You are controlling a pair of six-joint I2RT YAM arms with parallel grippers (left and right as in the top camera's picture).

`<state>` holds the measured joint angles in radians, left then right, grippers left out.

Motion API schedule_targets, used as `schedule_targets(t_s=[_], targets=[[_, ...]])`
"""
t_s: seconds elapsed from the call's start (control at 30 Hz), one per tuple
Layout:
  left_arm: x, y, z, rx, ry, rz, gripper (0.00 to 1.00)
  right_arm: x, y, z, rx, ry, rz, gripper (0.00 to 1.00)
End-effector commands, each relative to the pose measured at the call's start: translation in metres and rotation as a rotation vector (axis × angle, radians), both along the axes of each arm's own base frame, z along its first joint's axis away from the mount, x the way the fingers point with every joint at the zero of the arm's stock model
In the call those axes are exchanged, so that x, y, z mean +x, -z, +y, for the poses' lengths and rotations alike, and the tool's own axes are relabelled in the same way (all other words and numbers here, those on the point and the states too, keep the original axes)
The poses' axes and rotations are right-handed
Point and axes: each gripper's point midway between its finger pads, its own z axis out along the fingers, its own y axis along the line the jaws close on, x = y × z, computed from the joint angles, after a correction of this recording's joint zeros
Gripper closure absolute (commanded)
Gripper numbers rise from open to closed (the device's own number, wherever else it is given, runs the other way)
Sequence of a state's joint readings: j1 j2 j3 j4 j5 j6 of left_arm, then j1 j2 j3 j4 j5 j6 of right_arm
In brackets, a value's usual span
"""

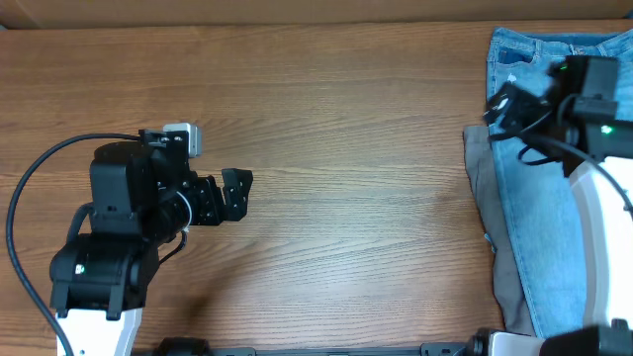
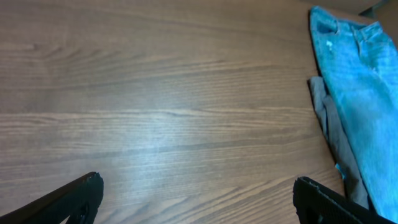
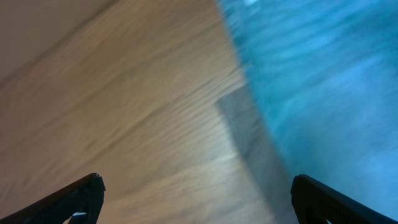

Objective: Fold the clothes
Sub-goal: 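Reach the right gripper to the blue jeans waistband and grasp it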

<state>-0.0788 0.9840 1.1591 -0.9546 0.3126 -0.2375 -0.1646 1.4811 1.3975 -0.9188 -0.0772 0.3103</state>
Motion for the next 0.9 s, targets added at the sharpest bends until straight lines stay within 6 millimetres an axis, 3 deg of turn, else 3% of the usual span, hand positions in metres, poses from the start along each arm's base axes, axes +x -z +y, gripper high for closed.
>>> schedule_targets(t_s=[0.0, 0.13, 0.4, 0.5, 0.67, 0.87], targets=[[0.003, -0.004, -0.005, -0.02, 0.015, 0.012, 0.0, 0.014, 0.02, -0.023, -0.016, 0.061, 0.038, 0.0], [0.006, 0.006, -0.006, -0.017, 0.014, 0.051, 0.0, 0.035, 0.054, -0.03, -0.02, 0.051, 0.077, 0.0], [0.008, 0.012, -0.006, -0.015, 0.014, 0.078, 0.0, 0.072, 0.108, -0.041, -0.045, 0.047, 0.091, 0.14], [0.006, 0.014, -0.006, -0.014, 0.013, 0.09, 0.0, 0.074, 0.123, -0.052, -0.093, 0.079, 0.118, 0.19], [0.005, 0.016, -0.005, -0.012, 0.013, 0.101, 0.0, 0.074, 0.15, -0.051, -0.087, 0.073, 0.169, 0.3], [0.007, 0.017, -0.001, 0.009, -0.006, 0.101, 0.0, 0.068, 0.184, -0.047, -0.117, 0.023, 0.258, 0.3]])
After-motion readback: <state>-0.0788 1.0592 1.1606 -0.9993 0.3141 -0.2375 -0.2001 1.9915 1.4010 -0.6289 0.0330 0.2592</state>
